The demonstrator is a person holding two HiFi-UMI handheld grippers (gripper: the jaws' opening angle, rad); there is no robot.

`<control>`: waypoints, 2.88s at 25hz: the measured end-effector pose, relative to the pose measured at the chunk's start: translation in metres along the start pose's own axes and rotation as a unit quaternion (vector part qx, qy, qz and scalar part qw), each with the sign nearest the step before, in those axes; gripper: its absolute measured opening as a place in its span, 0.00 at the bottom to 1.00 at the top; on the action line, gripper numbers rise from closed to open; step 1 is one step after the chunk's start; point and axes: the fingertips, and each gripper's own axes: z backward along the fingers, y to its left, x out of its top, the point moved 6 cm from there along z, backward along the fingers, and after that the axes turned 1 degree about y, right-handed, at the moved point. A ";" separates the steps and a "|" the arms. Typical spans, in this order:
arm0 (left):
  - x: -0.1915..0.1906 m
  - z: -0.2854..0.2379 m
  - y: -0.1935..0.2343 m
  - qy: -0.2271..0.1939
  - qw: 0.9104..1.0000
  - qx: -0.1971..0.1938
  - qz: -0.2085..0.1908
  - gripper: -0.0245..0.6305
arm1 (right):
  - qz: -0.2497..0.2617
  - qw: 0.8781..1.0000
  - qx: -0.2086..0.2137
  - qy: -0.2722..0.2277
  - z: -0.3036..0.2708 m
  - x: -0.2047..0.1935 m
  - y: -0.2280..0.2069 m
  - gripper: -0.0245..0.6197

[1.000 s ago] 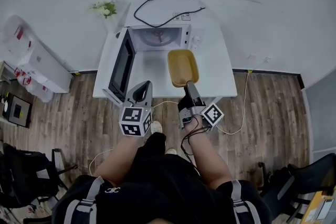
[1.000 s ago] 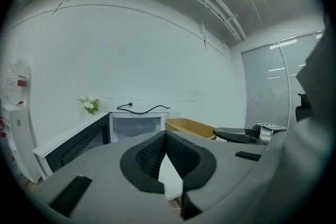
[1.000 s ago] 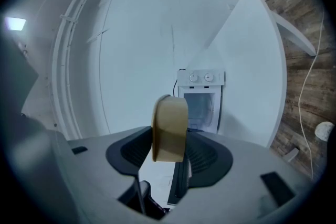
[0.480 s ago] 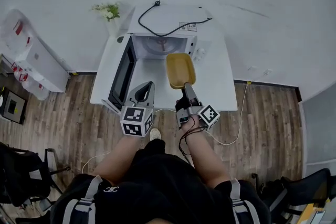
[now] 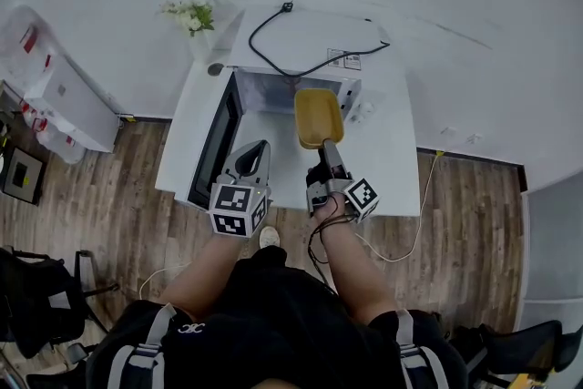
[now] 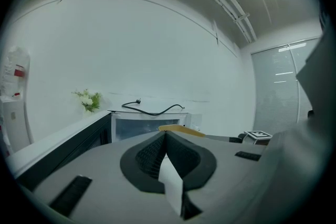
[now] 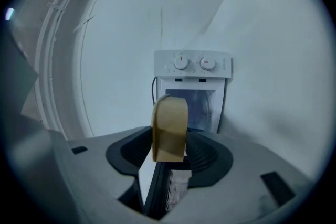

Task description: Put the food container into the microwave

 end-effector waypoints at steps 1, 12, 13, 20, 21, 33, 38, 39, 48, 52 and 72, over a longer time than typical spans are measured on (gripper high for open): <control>-0.002 -0.006 0.005 0.003 1.000 0.000 0.002 0.03 | 0.002 1.000 -0.004 -0.002 -0.009 0.002 -0.004 0.37; -0.014 -0.067 0.046 0.026 1.000 -0.004 0.014 0.03 | 0.012 0.999 -0.033 -0.025 -0.103 0.026 -0.040 0.37; -0.017 -0.071 0.047 0.030 0.999 -0.005 0.014 0.03 | 0.011 0.999 -0.034 -0.028 -0.112 0.028 -0.043 0.37; -0.032 -0.099 0.054 0.051 0.998 -0.016 0.018 0.03 | 0.000 0.998 -0.044 -0.050 -0.158 0.047 -0.065 0.37; -0.033 -0.102 0.055 0.053 0.998 -0.016 0.019 0.03 | -0.002 0.998 -0.047 -0.052 -0.163 0.048 -0.069 0.37; -0.044 -0.116 0.074 0.066 0.998 -0.008 0.023 0.03 | -0.006 0.993 -0.080 -0.083 -0.208 0.065 -0.102 0.37; -0.045 -0.119 0.082 0.068 0.997 -0.004 0.026 0.03 | 0.021 0.992 -0.095 -0.080 -0.222 0.071 -0.101 0.37; -0.046 -0.119 0.083 0.068 0.997 -0.004 0.027 0.03 | 0.029 0.991 -0.105 -0.076 -0.223 0.071 -0.101 0.37; -0.047 -0.122 0.085 0.065 0.997 -0.006 0.029 0.03 | 0.095 0.974 -0.198 -0.052 -0.215 0.068 -0.106 0.28; -0.046 -0.119 0.082 0.065 0.997 -0.009 0.031 0.03 | 0.100 0.975 -0.189 -0.056 -0.204 0.065 -0.101 0.28; -0.020 -0.050 0.009 0.021 0.999 -0.047 0.010 0.03 | 0.503 0.859 -0.087 0.046 -0.064 0.018 0.040 0.05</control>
